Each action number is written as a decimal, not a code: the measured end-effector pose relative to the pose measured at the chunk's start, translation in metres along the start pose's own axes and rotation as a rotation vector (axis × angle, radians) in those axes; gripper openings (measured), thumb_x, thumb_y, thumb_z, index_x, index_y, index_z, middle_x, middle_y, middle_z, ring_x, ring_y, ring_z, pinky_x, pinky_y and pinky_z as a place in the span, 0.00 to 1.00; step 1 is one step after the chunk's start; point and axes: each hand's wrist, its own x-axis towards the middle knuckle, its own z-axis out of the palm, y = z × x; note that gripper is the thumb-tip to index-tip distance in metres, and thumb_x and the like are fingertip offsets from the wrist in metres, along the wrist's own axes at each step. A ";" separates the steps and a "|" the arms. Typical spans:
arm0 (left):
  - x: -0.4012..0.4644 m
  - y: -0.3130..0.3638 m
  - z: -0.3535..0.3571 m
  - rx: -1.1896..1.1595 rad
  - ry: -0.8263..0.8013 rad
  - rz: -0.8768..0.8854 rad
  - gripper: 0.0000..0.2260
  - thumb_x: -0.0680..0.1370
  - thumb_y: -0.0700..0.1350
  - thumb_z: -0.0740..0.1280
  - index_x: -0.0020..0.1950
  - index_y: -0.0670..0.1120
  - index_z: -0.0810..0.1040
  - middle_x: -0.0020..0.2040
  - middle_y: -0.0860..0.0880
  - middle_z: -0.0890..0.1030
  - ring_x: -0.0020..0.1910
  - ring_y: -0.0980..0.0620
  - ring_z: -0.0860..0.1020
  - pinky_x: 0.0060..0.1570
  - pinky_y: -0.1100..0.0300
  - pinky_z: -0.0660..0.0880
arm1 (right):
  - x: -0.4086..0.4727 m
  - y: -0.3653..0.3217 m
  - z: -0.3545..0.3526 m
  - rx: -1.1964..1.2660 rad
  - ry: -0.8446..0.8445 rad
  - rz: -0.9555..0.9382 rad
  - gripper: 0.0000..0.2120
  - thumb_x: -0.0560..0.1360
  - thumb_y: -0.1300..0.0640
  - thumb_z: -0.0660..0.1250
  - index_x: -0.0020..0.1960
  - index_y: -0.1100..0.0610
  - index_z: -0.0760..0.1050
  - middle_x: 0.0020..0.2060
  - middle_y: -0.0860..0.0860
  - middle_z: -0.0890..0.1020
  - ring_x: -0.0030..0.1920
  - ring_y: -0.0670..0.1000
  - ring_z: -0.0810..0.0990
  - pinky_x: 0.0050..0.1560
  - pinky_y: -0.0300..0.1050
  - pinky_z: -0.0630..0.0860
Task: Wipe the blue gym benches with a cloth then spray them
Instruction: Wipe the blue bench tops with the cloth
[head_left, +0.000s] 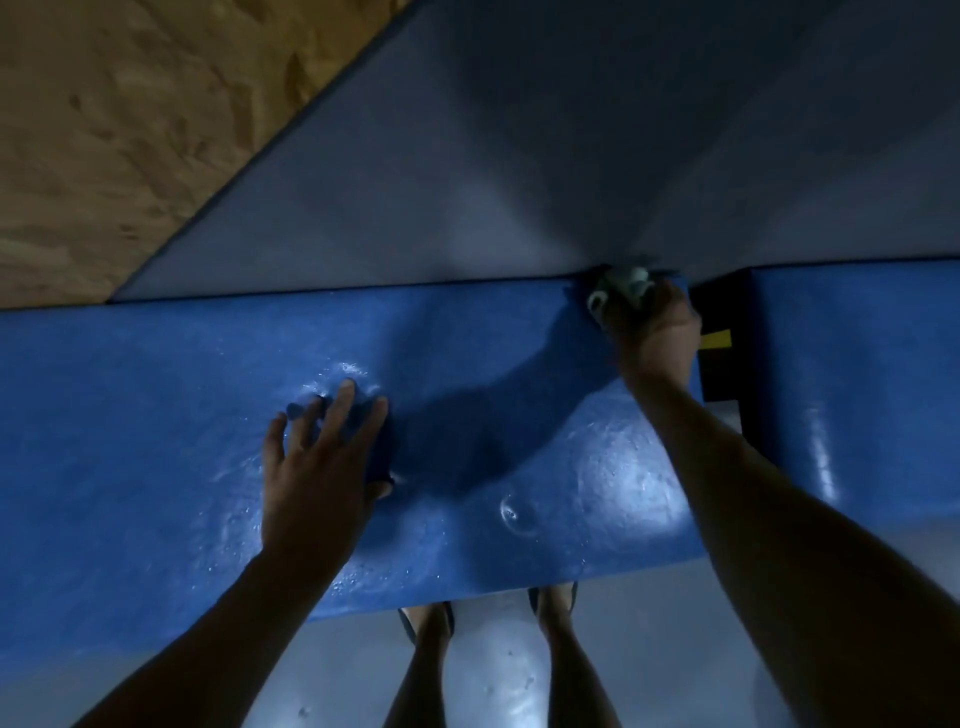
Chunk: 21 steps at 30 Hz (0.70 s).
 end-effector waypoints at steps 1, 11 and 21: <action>0.001 0.000 0.002 -0.009 0.000 0.002 0.42 0.61 0.57 0.80 0.73 0.53 0.70 0.75 0.45 0.67 0.70 0.37 0.68 0.68 0.38 0.62 | -0.003 -0.005 0.009 0.011 0.042 0.055 0.19 0.68 0.47 0.74 0.51 0.60 0.79 0.47 0.58 0.81 0.48 0.58 0.79 0.39 0.34 0.62; 0.002 -0.003 0.002 0.019 0.022 0.020 0.40 0.61 0.58 0.79 0.72 0.53 0.71 0.74 0.46 0.68 0.68 0.38 0.69 0.68 0.39 0.63 | -0.083 -0.087 0.085 -0.050 -0.302 -0.465 0.19 0.73 0.46 0.68 0.56 0.59 0.76 0.49 0.58 0.77 0.42 0.60 0.78 0.39 0.49 0.74; 0.003 -0.007 0.006 -0.010 0.038 0.051 0.39 0.62 0.57 0.78 0.71 0.51 0.70 0.74 0.46 0.67 0.67 0.38 0.70 0.66 0.40 0.64 | -0.034 -0.012 0.039 -0.065 0.058 0.012 0.21 0.70 0.43 0.72 0.57 0.55 0.76 0.52 0.54 0.80 0.50 0.58 0.79 0.43 0.46 0.72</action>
